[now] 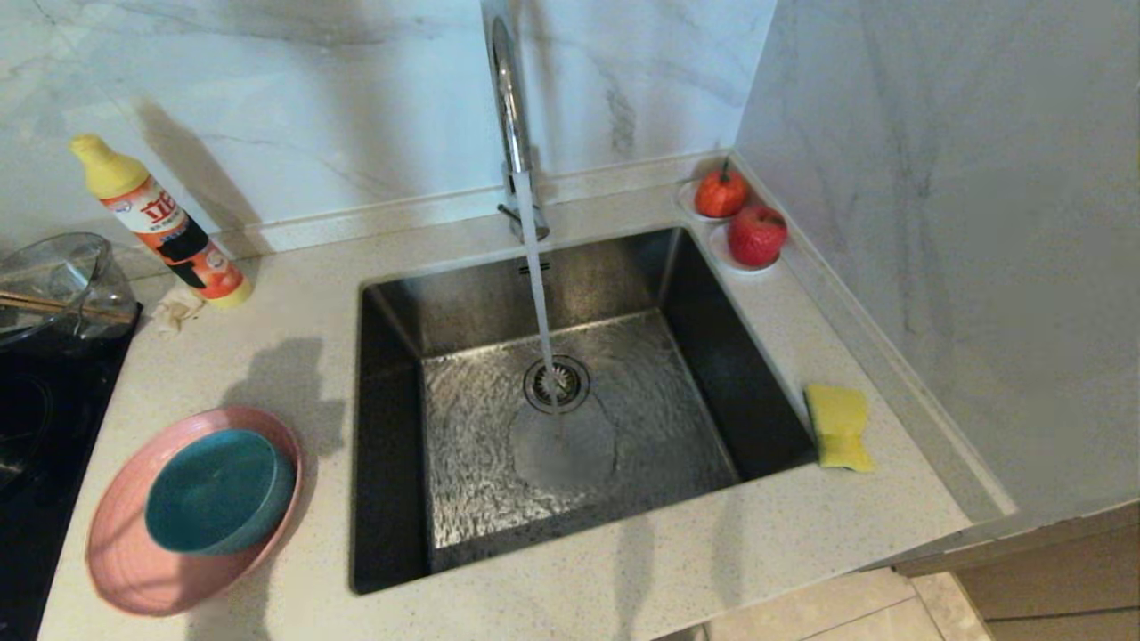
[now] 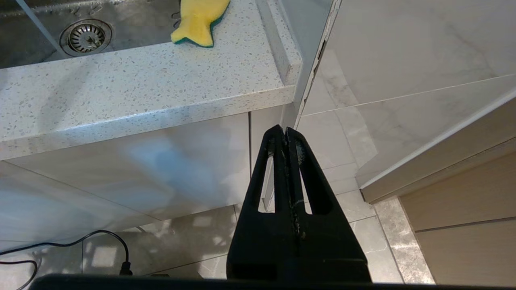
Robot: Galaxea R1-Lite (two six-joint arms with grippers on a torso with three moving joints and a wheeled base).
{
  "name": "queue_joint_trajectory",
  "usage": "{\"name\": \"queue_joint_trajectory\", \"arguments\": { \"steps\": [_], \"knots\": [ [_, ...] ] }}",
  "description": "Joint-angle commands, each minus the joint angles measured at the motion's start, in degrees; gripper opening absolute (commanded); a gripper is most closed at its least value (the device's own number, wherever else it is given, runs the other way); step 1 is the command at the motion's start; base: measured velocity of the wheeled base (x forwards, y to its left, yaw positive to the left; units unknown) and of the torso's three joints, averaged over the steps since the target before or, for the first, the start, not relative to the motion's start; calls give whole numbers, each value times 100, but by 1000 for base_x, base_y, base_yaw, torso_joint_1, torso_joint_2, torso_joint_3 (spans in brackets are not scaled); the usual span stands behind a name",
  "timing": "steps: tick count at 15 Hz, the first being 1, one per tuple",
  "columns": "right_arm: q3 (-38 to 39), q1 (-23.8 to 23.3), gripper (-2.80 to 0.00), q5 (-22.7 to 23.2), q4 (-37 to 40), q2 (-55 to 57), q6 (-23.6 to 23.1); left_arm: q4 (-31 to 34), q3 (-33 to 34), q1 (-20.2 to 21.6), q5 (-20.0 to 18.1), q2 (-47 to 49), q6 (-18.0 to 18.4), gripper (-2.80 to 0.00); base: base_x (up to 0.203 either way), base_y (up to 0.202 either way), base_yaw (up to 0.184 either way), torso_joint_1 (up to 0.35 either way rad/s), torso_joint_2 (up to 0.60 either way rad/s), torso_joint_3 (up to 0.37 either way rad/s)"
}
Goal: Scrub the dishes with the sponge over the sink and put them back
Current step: Pick up a bowl and the sponge
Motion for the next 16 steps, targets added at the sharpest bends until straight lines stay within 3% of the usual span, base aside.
{"name": "queue_joint_trajectory", "arguments": {
  "steps": [1,3,5,7,12,14,15,16],
  "knots": [
    [0,-1,-280,0,-1,-3,-3,-85,1831,-274,-21,-2090,227,-280,0,0,0,0,0,0],
    [8,-4,-280,0,-1,-3,3,-425,3210,-430,117,-2956,394,-280,0,0,0,0,0,0],
    [9,5,-280,0,-1,-3,4,-990,4085,-537,480,-3126,371,-280,0,0,0,0,0,0],
    [0,5,-280,0,-1,-3,-5,-1477,4545,-955,684,-3272,370,-280,0,0,0,0,0,0],
    [9,4,-280,0,-1,-3,4,-1823,5875,-1158,1098,-4789,512,-280,0,0,0,0,0,0],
    [7,-1,-280,0,-1,-3,4,-2851,6428,-1178,1528,-4798,553,-280,0,0,0,0,0,0],
    [0,1,-280,0,-1,-3,3,-3328,6686,-1182,1513,-4796,540,-280,0,0,0,0,0,0],
    [9,-4,-280,0,-1,-3,4,-3436,6874,-1184,1203,-4791,557,-280,0,0,0,0,0,0]
  ]
}}
